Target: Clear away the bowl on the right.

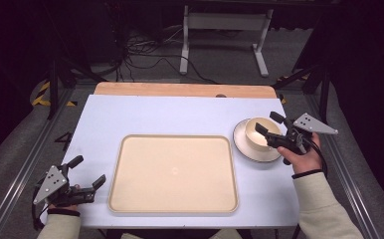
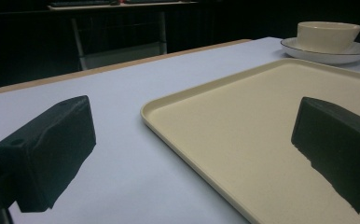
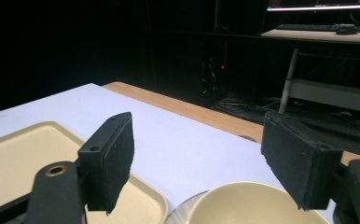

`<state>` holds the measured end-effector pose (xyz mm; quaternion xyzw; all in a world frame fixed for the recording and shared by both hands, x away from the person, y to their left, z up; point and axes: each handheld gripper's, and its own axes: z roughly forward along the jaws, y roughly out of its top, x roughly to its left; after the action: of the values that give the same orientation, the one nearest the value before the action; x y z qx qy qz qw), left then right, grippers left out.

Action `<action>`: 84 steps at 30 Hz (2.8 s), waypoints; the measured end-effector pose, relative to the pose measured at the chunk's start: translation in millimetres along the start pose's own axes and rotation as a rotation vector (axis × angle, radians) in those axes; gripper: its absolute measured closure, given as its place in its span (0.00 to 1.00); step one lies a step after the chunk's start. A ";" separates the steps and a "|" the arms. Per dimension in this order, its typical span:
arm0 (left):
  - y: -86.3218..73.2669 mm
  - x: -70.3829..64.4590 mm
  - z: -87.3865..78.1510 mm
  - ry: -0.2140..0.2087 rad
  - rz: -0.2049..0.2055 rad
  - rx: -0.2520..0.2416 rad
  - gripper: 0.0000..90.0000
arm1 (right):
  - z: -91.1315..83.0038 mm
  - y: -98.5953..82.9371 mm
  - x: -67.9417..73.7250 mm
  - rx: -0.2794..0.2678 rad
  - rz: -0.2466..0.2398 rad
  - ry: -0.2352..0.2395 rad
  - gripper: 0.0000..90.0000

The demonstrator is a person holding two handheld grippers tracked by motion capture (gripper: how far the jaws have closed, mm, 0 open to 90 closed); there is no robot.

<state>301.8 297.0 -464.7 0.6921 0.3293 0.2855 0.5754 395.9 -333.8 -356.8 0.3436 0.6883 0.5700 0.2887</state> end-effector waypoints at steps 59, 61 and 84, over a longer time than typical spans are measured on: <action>0.3 -1.2 0.5 -0.005 0.010 0.002 0.00 | 40.7 -27.7 -69.4 0.673 0.211 -0.264 0.59; 0.4 -1.2 0.3 -0.005 0.012 0.004 0.00 | 42.1 -28.9 -71.2 0.690 0.224 -0.268 0.62; 0.4 -1.3 0.3 -0.005 0.014 0.005 0.00 | 50.3 -31.0 -75.9 0.806 0.420 -0.347 0.92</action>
<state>301.2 295.7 -464.4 0.6966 0.3238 0.2870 0.5723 476.5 -368.7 -396.0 0.6496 0.7116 0.2382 0.1219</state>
